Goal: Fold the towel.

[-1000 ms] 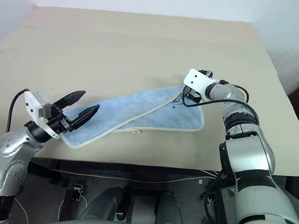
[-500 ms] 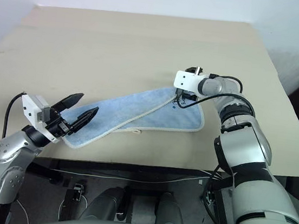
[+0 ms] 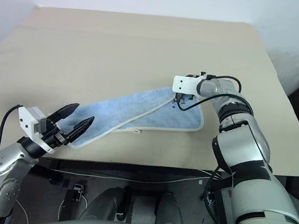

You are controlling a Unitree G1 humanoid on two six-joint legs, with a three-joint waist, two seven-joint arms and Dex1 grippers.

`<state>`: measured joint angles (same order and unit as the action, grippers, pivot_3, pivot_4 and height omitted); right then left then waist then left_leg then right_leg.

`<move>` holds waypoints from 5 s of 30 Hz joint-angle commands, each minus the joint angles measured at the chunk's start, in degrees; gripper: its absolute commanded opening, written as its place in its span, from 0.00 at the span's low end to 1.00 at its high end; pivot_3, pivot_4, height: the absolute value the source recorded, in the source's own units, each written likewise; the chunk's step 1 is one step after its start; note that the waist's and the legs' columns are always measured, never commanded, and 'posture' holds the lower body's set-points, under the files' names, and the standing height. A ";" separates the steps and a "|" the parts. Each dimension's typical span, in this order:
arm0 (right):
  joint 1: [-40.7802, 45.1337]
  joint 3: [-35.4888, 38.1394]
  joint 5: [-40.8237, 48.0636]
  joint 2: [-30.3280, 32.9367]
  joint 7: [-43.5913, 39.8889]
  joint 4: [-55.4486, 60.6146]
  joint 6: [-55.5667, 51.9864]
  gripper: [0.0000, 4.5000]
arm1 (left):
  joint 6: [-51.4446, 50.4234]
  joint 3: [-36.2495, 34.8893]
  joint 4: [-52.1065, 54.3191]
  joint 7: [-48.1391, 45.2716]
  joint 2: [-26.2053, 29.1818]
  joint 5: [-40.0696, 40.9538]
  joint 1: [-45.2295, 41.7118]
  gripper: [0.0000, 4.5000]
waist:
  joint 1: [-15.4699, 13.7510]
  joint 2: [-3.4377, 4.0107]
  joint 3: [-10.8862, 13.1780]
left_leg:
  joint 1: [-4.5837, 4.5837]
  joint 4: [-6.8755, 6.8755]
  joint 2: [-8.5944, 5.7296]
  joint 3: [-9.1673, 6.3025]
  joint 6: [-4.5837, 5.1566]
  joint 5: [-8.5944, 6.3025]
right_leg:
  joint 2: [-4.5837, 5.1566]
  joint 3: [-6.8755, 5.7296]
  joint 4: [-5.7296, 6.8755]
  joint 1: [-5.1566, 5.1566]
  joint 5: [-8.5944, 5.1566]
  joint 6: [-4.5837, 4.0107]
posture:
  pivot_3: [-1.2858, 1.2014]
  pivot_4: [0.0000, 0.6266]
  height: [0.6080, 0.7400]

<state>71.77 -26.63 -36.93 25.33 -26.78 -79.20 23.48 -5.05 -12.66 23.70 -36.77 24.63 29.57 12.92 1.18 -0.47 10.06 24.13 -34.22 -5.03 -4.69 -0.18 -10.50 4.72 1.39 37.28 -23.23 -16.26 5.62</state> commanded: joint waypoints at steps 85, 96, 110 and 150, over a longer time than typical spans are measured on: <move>-1.32 8.40 11.02 3.49 -6.15 5.25 2.00 0.99 | -2.28 0.05 0.73 -2.67 3.31 -2.00 -5.20 0.81 | -0.07 0.04 0.01 | -0.03 0.04 0.06 0.02 -0.03 0.02 | -0.03 0.03 -0.01 0.01 0.04 -0.04 | 0.52 0.24 1.00; -1.38 6.18 7.67 3.55 -2.96 4.22 3.22 0.25 | -3.71 -0.43 2.81 -2.18 3.83 -1.81 -4.20 0.81 | 0.01 0.04 0.01 | -0.03 0.04 0.06 0.02 -0.03 0.03 | -0.04 0.03 -0.01 0.00 0.04 -0.04 | 0.52 0.24 1.00; -1.75 8.55 14.19 14.32 -28.55 14.41 7.80 0.01 | -4.08 1.84 0.37 -3.75 4.01 -2.16 -7.61 0.81 | -0.17 0.06 0.03 | -0.03 0.03 0.04 0.03 -0.03 0.03 | -0.04 0.02 -0.03 0.04 0.04 -0.04 | 0.52 0.24 1.00; -40.74 18.35 38.82 21.83 -41.61 70.34 -15.88 0.65 | 9.09 7.05 -21.47 -12.75 -0.49 -5.21 -15.85 0.81 | -0.64 0.06 0.04 | 0.17 -0.16 0.04 -0.10 0.03 -0.01 | 0.19 -0.09 -0.10 0.03 0.06 -0.02 | 0.52 0.24 1.00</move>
<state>31.10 -10.82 0.25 46.54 -69.42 -11.49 8.11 2.04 -4.24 2.14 -48.71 23.66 24.27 -2.59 0.54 -0.41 10.10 24.31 -34.40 -5.00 -4.79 -0.14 -10.51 4.92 1.30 37.19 -23.20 -16.20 5.60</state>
